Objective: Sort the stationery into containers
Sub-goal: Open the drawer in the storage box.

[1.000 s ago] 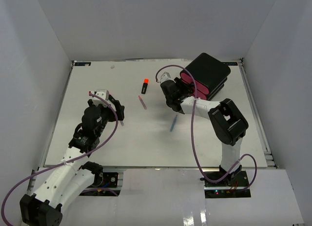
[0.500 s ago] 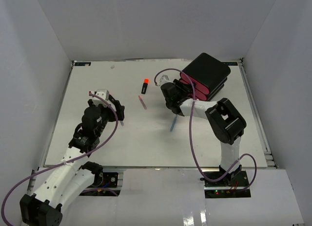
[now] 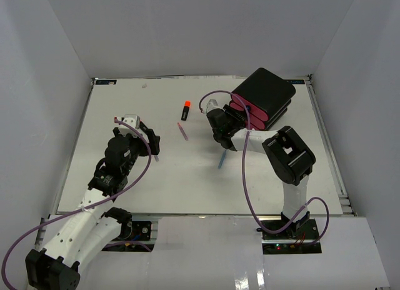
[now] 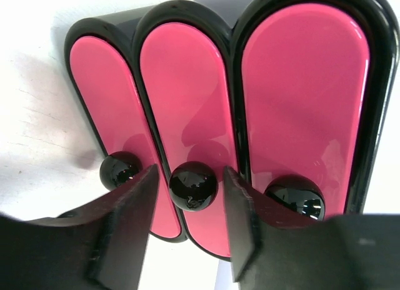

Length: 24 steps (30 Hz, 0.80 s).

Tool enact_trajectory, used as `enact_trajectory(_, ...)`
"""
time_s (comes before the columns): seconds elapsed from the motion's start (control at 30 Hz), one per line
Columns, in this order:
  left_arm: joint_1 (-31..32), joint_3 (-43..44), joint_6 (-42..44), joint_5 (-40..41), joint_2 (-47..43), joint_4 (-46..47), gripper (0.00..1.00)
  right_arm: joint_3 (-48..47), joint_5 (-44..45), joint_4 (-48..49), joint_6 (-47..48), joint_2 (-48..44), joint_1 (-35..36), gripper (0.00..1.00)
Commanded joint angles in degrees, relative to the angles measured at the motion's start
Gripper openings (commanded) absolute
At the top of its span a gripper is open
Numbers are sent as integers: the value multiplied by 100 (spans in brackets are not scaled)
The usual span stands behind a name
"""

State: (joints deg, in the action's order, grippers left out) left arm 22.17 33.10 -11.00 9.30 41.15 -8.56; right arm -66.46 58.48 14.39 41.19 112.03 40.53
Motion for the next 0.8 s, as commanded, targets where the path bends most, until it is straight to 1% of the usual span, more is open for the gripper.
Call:
enact_trajectory(0.0,-38,12,28,-121,-45,82,98,89,243,380,73,73,-37,50)
enact_trajectory(0.1,-38,12,28,-122,-63,91,98,106,304,494,161,74,-45,47)
enact_trajectory(0.27,-38,3,28,-113,-89,91,98,124,348,591,232,91,-46,45)
enact_trajectory(0.33,-38,3,28,-113,-98,91,98,142,357,635,240,91,-54,40)
enact_trajectory(0.37,-38,3,28,-113,-98,91,98,159,366,661,240,82,-54,39)
enact_trajectory(0.43,-38,3,28,-121,-89,91,98,212,410,705,258,65,-46,33)
enact_trajectory(0.53,-38,3,28,-122,-89,82,98,256,427,714,223,21,-37,31)
enact_trajectory(0.57,-38,12,28,-130,-63,82,98,265,401,610,179,-23,-19,31)
enact_trajectory(0.67,-38,12,37,-139,-54,91,98,256,305,302,-110,-154,51,27)
enact_trajectory(0.77,-38,3,28,-139,-54,91,98,265,182,-49,-488,-278,148,26)
